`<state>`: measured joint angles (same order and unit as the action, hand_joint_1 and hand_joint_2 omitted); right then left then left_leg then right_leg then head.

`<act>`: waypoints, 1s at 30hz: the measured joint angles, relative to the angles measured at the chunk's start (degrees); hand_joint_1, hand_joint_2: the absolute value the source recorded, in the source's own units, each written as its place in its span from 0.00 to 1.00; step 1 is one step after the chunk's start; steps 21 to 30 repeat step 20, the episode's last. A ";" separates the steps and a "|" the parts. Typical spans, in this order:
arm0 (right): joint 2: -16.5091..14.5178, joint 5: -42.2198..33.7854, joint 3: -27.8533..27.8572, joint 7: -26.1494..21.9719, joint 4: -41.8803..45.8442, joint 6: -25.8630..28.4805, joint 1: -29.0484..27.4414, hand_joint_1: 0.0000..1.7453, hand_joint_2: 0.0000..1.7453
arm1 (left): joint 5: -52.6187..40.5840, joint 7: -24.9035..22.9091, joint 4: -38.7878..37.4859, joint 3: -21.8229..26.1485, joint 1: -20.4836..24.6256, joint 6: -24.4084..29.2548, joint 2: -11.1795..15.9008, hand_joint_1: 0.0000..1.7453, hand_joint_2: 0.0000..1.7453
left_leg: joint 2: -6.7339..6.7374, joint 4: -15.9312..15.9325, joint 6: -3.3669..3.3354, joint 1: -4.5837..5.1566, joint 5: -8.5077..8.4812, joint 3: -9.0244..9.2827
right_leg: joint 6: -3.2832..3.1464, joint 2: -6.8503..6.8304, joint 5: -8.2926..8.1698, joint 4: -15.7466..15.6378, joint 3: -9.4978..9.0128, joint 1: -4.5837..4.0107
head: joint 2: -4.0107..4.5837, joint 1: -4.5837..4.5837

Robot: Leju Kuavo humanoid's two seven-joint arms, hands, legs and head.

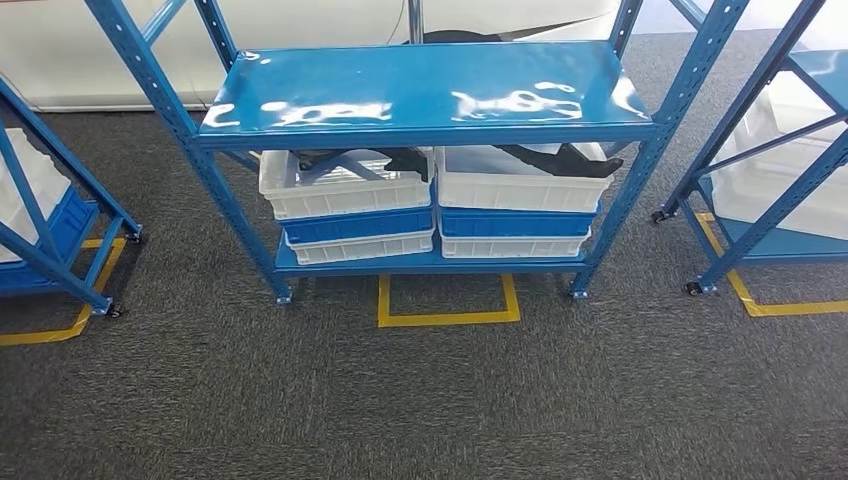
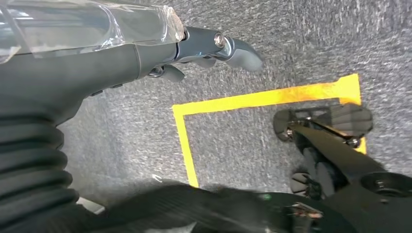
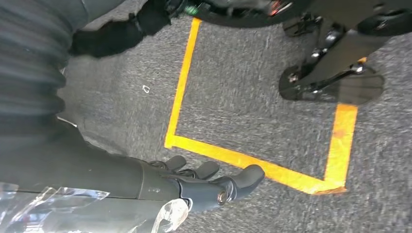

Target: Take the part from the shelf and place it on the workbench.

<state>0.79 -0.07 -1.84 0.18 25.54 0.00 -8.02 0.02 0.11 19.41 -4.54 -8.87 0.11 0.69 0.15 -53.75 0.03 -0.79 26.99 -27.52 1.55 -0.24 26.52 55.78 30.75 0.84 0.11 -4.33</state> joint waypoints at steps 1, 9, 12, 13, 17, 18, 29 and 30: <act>0.00 0.00 0.04 -0.02 -0.10 0.00 -0.11 0.00 1.00 | 0.00 0.01 0.17 0.22 0.14 -0.02 -0.01 0.00 1.00 | 0.04 0.00 -0.04 -0.01 0.02 0.00 | 0.00 0.04 0.00 -0.01 0.03 0.02 | 0.00 0.00; -0.02 0.00 0.21 -0.05 -0.55 0.00 -0.24 0.00 1.00 | 0.00 0.07 0.89 1.31 0.54 -0.04 -0.02 0.00 1.00 | 0.04 0.01 -0.10 -0.18 0.03 -0.01 | 0.00 0.05 0.01 -0.02 0.06 0.00 | 0.00 0.00; -0.04 0.00 0.22 -0.06 -0.66 0.00 -0.25 0.00 1.00 | 0.00 0.07 1.06 1.70 0.57 -0.04 -0.02 0.00 1.00 | 0.04 0.02 -0.09 -0.21 0.03 -0.01 | 0.00 0.05 0.01 -0.02 0.06 -0.03 | 0.00 0.00; -0.04 0.00 0.22 -0.07 -0.67 0.00 -0.25 0.00 1.00 | 0.00 0.07 1.10 1.77 0.57 -0.04 -0.02 0.00 1.00 | 0.04 0.02 -0.09 -0.22 0.03 -0.01 | 0.00 0.05 0.01 -0.02 0.06 -0.04 | 0.00 0.00; -0.03 0.00 0.22 -0.08 -0.69 0.00 -0.25 0.00 1.00 | 0.00 0.07 1.27 1.86 0.57 -0.04 -0.02 0.00 1.00 | 0.04 0.02 -0.09 -0.22 0.03 -0.02 | -0.01 0.05 0.02 -0.02 0.07 -0.04 | 0.00 0.00; -0.04 0.00 0.22 -0.08 -0.69 0.00 -0.25 0.00 1.00 | 0.00 0.07 1.29 1.87 0.57 -0.04 -0.02 0.00 1.00 | 0.05 0.02 -0.09 -0.22 0.03 -0.02 | -0.01 0.05 0.02 -0.02 0.06 -0.04 | 0.00 0.00; -0.04 0.00 0.22 -0.09 -0.69 0.00 -0.25 0.00 1.00 | 0.00 0.07 1.31 1.87 0.57 -0.05 -0.02 0.00 1.00 | 0.05 0.02 -0.09 -0.22 0.03 -0.02 | -0.01 0.05 0.02 -0.02 0.07 -0.04 | 0.00 0.00; -0.04 0.00 0.22 -0.09 -0.69 0.00 -0.25 0.00 1.00 | 0.00 0.07 1.31 1.87 0.57 -0.05 -0.02 0.00 1.00 | 0.05 0.02 -0.09 -0.22 0.03 -0.02 | -0.01 0.05 0.02 -0.02 0.07 -0.04 | 0.00 0.00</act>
